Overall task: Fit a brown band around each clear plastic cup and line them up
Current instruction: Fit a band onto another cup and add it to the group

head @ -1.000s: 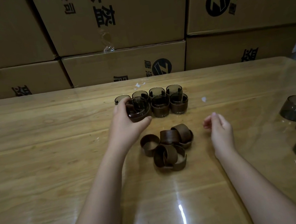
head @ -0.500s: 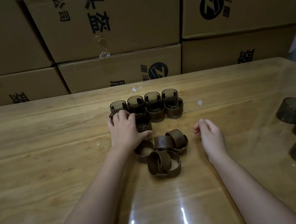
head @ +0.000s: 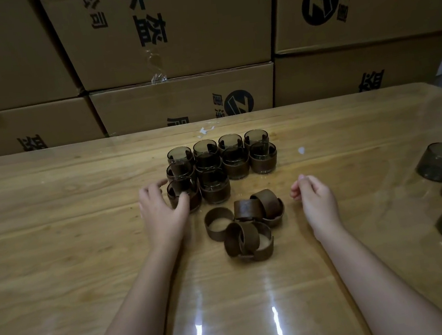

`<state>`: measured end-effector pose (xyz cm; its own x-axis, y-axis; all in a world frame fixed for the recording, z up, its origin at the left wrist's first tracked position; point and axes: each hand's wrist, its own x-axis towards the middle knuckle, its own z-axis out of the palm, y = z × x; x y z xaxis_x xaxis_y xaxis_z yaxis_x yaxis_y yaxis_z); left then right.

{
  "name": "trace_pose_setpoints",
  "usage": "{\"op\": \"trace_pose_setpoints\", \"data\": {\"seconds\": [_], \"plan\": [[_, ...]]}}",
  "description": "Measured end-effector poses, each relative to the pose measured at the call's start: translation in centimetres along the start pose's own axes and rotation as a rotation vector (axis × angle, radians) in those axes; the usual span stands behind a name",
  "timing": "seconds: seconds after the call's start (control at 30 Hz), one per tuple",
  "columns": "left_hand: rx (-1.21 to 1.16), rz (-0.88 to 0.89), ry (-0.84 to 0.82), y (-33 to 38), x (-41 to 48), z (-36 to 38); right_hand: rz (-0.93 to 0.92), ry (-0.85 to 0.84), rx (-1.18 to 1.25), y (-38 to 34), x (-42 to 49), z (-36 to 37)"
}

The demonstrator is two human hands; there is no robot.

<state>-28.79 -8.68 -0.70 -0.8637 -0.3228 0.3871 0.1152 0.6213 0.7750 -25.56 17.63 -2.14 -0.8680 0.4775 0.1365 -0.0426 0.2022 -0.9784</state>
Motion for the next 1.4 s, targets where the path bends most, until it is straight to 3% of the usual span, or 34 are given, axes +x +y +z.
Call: {"op": "trace_pose_setpoints", "data": {"seconds": [0.1, 0.2, 0.53, 0.67, 0.77, 0.93, 1.0, 1.13, 1.23, 1.33, 1.4], "plan": [[-0.109, -0.117, -0.188, -0.9, 0.2, -0.4, 0.002, 0.005, 0.001, 0.0, -0.1, -0.1], [0.013, -0.078, -0.273, -1.6, 0.3, -0.3, 0.005, 0.016, 0.002, 0.0, -0.3, -0.2], [0.115, -0.033, -0.13, -0.5, -1.4, -0.7, 0.032, -0.011, -0.089, -0.5, -0.6, -0.2], [-0.106, -0.028, 0.017, -0.3, -4.3, -2.1, 0.071, -0.022, -0.039, -0.8, -1.0, -0.9], [-0.263, -0.007, -0.031, -0.4, -6.5, -3.1, 0.11, -0.043, 0.028, -0.7, -1.8, -1.8], [-0.167, 0.249, -0.189, 1.0, -8.5, -3.8, 0.156, -0.073, 0.052, -1.4, -3.5, -3.1], [-0.082, 0.386, -0.233, 1.6, -9.0, -3.9, 0.055, -0.044, -0.155, -1.5, -4.7, -3.7], [-0.008, 0.501, -0.273, 1.8, -9.3, -4.1, -0.193, 0.188, -1.027, -3.5, -5.5, -6.5], [0.003, 0.492, -0.247, 1.6, -9.3, -4.0, -0.022, 0.213, -1.346, -5.3, -5.0, -9.1], [-0.014, 0.476, -0.229, 1.6, -9.2, -4.0, 0.264, 0.106, -1.389, -5.5, -4.2, -11.0], [-0.035, 0.481, -0.231, 1.5, -9.1, -4.0, 0.348, 0.049, -1.4, -4.9, -3.6, -11.9]]}}
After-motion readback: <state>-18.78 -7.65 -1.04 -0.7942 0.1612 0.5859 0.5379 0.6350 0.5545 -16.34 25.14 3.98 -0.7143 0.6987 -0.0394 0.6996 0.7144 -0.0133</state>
